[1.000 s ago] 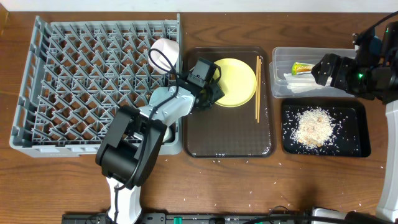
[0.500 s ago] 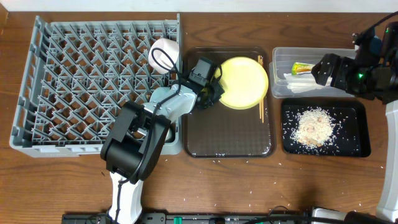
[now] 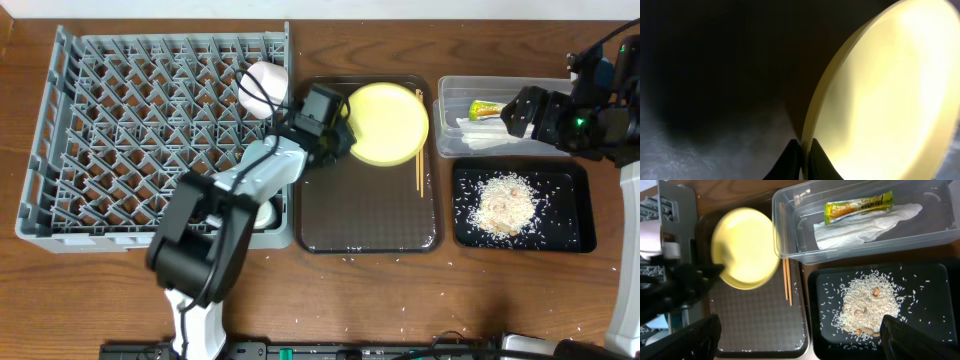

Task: Sort waste into correct bins and load items into the dishwasher
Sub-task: 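Lift the yellow plate and swing it over the rack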

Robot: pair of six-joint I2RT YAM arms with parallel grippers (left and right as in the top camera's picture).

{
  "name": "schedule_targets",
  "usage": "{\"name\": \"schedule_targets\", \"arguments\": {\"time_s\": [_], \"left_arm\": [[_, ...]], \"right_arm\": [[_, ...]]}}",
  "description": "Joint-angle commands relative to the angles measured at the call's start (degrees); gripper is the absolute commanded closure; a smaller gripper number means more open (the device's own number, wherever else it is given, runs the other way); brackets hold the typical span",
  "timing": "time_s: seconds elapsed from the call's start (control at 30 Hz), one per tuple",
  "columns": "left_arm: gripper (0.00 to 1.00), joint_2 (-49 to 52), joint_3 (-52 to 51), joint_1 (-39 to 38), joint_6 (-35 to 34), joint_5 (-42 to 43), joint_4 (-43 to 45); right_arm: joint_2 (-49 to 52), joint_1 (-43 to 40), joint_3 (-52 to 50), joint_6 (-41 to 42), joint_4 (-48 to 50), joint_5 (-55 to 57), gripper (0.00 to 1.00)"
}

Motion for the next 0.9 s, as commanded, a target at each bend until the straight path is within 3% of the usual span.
{"name": "schedule_targets", "arguments": {"time_s": [0.0,0.2,0.6,0.87], "left_arm": [[0.93,-4.8,0.0,0.6,2.1,-0.3,0.4],[0.93,-8.8,0.0,0.7,3.9,-0.3,0.4],[0.93,-22.9,0.0,8.2,17.4,-0.9,-7.5],[0.93,-31.4,0.0,17.1,29.9,-13.3,-16.7]], "right_arm": [[0.0,-0.2,0.5,0.2,-0.1,0.1,0.01],[0.0,-0.2,0.5,0.2,-0.1,0.1,0.01],[0.0,-0.2,0.5,0.2,-0.1,0.1,0.01],[0.0,-0.2,0.5,0.2,-0.1,0.1,0.01]]}}
